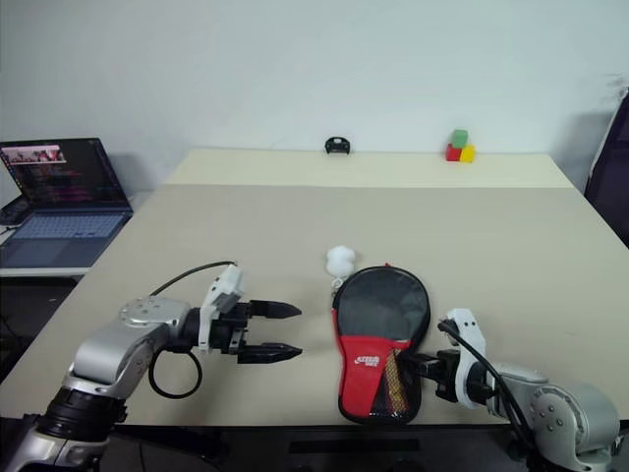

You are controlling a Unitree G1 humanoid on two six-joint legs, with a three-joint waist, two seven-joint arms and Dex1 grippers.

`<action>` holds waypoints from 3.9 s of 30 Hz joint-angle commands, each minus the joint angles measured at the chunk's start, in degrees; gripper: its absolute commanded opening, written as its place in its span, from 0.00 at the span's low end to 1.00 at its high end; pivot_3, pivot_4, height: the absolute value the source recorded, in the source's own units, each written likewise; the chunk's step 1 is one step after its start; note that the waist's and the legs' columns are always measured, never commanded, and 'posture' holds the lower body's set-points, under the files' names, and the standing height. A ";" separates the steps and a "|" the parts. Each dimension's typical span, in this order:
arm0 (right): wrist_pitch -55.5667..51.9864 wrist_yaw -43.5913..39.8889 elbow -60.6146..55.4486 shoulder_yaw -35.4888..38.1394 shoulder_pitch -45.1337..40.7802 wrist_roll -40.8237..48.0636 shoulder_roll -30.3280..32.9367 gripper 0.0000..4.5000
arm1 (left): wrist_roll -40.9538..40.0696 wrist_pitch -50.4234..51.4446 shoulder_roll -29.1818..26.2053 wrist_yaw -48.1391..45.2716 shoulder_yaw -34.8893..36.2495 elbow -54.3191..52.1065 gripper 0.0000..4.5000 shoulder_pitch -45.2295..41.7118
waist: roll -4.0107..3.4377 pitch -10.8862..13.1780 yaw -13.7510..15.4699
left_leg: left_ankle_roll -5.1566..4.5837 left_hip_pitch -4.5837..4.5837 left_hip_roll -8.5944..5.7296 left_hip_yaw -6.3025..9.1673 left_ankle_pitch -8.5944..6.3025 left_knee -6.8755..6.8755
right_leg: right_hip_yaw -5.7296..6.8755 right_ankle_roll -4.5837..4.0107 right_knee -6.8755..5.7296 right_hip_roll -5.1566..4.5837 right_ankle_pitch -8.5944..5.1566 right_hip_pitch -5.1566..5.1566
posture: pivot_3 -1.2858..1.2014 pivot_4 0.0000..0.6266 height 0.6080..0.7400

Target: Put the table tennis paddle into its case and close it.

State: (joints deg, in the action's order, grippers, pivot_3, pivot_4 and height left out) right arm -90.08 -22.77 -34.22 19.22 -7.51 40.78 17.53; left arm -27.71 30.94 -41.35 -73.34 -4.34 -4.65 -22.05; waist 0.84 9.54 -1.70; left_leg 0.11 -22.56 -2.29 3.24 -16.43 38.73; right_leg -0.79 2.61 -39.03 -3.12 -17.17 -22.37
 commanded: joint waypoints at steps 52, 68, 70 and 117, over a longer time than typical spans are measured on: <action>55.40 -11.44 31.67 -36.61 -20.77 -29.58 8.33 0.99 | 5.25 0.20 10.07 25.14 3.84 4.79 1.00 -4.53 | 0.01 0.02 0.22 | 0.06 0.07 -0.03 0.01 0.02 0.02 | 0.00 -0.01 0.02 -0.03 0.01 0.03 | 0.52 0.24 1.00; 54.54 -12.22 29.22 -36.56 -15.56 -31.42 7.50 0.99 | 18.18 -13.20 22.54 27.89 -2.97 42.36 1.00 -30.70 | 0.13 -0.06 0.05 | 0.11 0.11 -0.08 0.01 0.05 0.08 | 0.04 0.00 -0.01 0.00 0.02 0.09 | 0.52 0.24 1.00; 54.32 -12.39 29.14 -36.50 -15.45 -31.60 7.15 0.99 | 19.92 -15.56 24.17 29.45 -2.72 50.25 1.00 -34.64 | 0.14 -0.06 -0.04 | 0.13 0.12 -0.08 0.00 0.06 0.08 | 0.04 0.00 -0.01 0.01 0.02 0.08 | 0.52 0.24 1.00; 47.54 -9.19 27.75 -38.56 -10.47 -36.25 8.21 1.00 | 33.67 -28.39 32.50 38.68 0.72 79.66 0.05 -47.74 | 0.43 -0.34 0.21 | 0.08 0.18 -0.15 0.03 0.04 0.11 | 0.16 0.03 -0.08 0.02 0.02 0.15 | 0.52 0.24 1.00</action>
State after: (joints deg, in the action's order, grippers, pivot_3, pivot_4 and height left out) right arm -38.05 -32.11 -9.47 -16.53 -21.28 7.00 24.02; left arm 5.42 4.26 -8.45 -36.45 -4.11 75.20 -67.24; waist 1.27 9.19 -1.49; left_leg 0.18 -22.37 -2.44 3.27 -16.39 38.84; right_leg -0.64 2.64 -39.11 -3.10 -17.14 -22.21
